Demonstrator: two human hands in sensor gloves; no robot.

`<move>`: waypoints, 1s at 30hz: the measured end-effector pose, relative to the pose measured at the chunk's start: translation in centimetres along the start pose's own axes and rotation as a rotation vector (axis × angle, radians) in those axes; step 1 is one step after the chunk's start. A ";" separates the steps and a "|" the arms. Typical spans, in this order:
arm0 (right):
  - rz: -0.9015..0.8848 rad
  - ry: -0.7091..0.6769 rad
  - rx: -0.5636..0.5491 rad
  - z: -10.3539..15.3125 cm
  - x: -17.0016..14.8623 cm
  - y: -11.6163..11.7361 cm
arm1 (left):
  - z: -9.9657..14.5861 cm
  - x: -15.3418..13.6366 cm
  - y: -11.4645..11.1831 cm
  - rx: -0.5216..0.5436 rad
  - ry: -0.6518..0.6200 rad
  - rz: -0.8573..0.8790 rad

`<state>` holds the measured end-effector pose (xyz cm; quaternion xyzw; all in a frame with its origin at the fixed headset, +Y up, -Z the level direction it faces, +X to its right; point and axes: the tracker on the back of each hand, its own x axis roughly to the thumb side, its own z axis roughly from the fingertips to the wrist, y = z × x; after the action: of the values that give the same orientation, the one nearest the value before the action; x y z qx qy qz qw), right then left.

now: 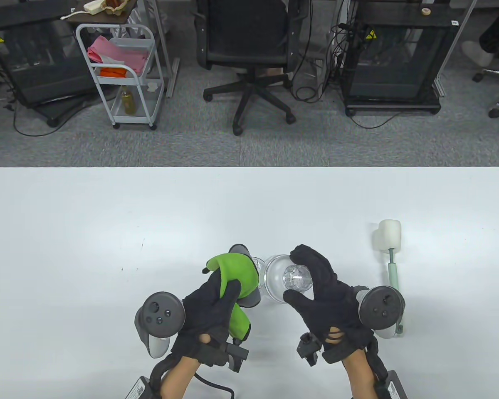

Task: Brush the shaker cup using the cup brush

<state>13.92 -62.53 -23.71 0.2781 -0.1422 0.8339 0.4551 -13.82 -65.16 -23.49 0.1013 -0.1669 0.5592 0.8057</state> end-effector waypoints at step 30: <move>0.175 -0.163 0.001 -0.2 3.2 3.4 | 0.1 -1.4 -1.7 -0.108 0.104 0.456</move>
<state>9.64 -62.15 -21.89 0.3318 -0.2022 0.8450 0.3674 -12.66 -67.01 -23.88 -0.0112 -0.1734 0.7215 0.6703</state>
